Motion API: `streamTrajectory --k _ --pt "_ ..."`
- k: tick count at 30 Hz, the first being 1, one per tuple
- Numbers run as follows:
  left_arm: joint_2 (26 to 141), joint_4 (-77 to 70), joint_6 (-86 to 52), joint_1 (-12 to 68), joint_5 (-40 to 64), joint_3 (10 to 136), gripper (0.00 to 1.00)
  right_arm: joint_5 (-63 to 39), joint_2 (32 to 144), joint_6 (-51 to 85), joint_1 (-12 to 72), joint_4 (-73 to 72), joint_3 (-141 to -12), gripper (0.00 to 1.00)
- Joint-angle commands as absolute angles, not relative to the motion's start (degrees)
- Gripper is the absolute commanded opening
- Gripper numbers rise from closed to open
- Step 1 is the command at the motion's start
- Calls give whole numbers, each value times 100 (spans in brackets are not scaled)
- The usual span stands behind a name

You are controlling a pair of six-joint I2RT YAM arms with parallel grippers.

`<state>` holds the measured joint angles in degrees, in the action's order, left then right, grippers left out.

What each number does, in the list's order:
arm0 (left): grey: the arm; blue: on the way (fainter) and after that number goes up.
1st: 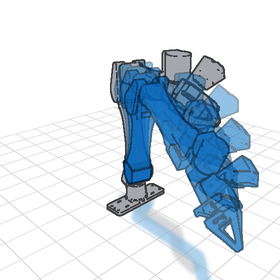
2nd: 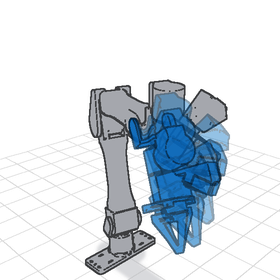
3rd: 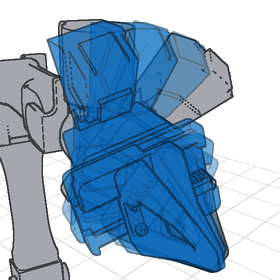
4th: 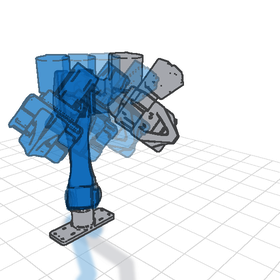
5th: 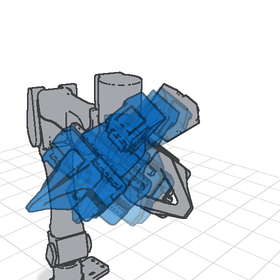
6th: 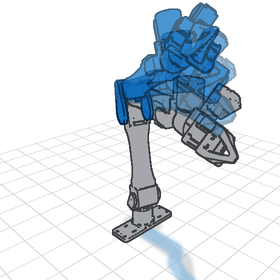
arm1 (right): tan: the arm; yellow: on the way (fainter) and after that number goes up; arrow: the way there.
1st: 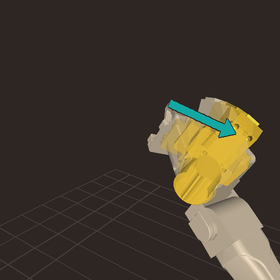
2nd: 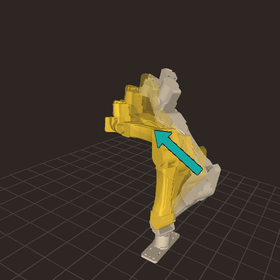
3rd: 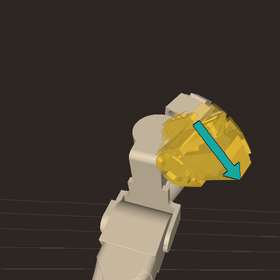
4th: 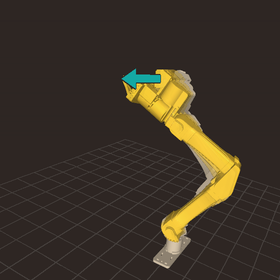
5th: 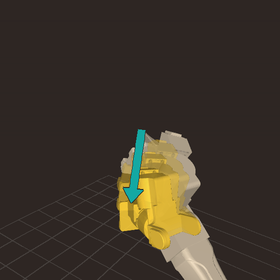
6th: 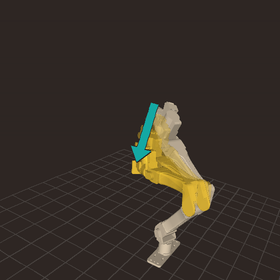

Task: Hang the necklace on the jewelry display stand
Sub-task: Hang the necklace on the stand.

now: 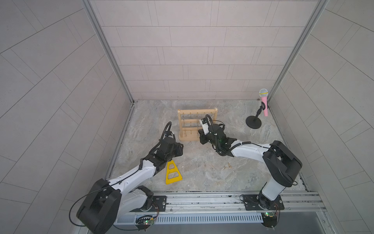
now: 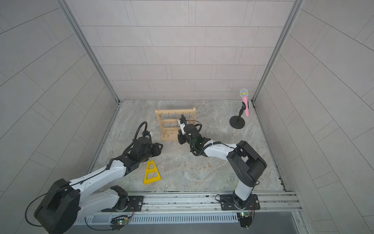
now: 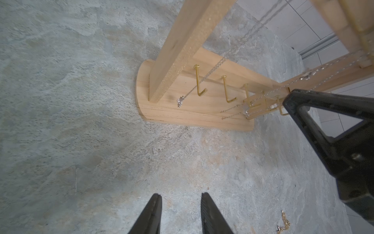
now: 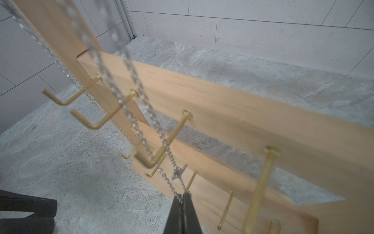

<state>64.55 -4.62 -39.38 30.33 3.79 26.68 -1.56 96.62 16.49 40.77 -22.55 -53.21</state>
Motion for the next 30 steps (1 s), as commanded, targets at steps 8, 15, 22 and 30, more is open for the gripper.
streamTrajectory --k 8,15,22,30 --pt "6486 -606 -3912 3004 397 2784 37 -149 9637 1578 4206 -2317 -5407 3" --pt "6478 -593 -3918 3004 364 2769 37 -167 9747 1602 4244 -2330 -5484 4" --pt "6469 -597 -3920 3001 343 2751 37 -176 9776 1582 4299 -2327 -5533 5" --pt "6468 -598 -3920 3003 343 2742 37 -108 9966 1625 4299 -2268 -5664 9"
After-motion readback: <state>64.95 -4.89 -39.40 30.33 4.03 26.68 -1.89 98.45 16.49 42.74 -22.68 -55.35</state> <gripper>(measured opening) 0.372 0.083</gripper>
